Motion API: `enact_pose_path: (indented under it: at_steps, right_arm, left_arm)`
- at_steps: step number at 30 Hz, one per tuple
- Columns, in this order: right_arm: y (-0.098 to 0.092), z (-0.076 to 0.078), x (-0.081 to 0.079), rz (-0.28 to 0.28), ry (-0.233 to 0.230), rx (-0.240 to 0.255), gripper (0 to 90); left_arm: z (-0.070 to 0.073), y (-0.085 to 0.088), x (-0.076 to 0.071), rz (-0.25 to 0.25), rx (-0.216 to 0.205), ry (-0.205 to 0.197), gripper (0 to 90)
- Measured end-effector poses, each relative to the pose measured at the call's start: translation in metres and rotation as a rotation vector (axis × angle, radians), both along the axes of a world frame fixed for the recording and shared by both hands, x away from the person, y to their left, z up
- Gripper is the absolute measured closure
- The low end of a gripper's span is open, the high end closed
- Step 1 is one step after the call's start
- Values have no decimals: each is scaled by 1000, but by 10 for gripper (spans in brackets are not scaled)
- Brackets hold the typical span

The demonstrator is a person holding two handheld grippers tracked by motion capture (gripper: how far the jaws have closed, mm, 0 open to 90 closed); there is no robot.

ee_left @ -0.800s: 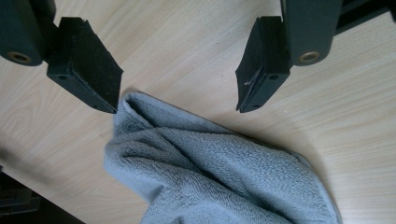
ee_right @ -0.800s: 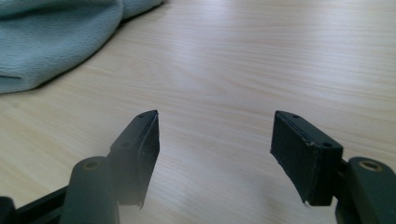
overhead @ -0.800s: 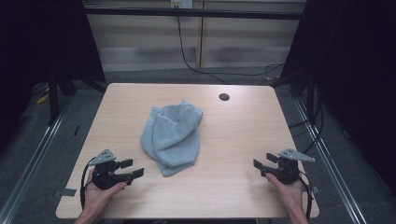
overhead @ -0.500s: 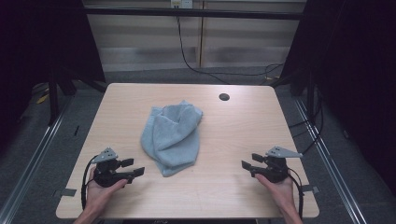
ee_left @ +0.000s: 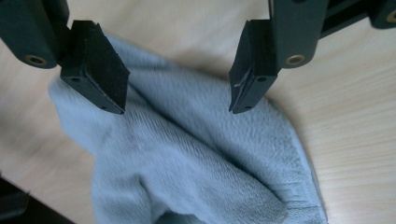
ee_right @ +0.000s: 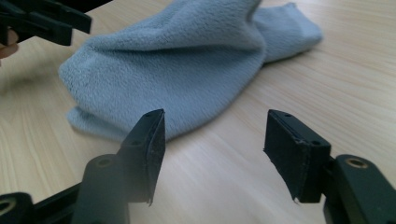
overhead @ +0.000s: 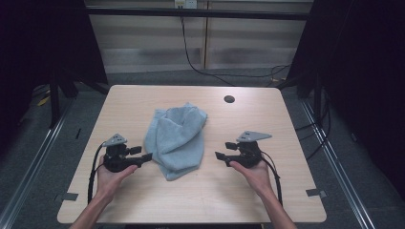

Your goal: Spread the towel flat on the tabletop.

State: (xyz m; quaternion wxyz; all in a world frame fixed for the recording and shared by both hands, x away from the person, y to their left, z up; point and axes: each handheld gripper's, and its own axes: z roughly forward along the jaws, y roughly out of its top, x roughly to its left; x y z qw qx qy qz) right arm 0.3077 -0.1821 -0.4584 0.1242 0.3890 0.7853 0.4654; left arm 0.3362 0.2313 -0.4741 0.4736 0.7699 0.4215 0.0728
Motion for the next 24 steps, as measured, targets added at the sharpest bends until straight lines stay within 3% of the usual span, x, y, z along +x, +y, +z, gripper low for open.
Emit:
enact_pose_path:
  at_steps: [3,4,5,7,12,13,15,17,19,22,24]
  right_arm:
    - [18,-4,19,40,28,17,346]
    - [18,-4,19,40,28,17,346]
    - [31,-7,32,52,38,37,316]
    - [40,-7,42,54,50,44,269]
    - [66,-4,69,43,56,20,200]
    - [70,-6,76,42,57,13,209]
    - [80,-14,87,36,78,-21,214]
    - [88,-26,95,40,100,-48,245]
    - [92,-35,98,48,117,-28,301]
    - [96,-45,98,92,168,-52,470]
    - [96,-50,91,101,123,-77,565]
  left_arm:
    - [-4,-4,3,-4,4,-13,377]
    - [-8,-6,3,-30,8,10,377]
    - [-12,-8,2,-46,30,11,380]
    - [-15,-11,0,-74,41,12,389]
    - [-22,-21,-1,-108,77,17,397]
    - [-26,-24,-2,-122,103,23,397]
    - [-26,-22,-1,-105,91,34,409]
    - [-24,-16,0,-95,65,37,419]
    - [-22,-8,-1,-73,53,27,417]
    - [-19,1,2,-23,10,33,412]
    - [-16,4,4,-6,-31,41,393]
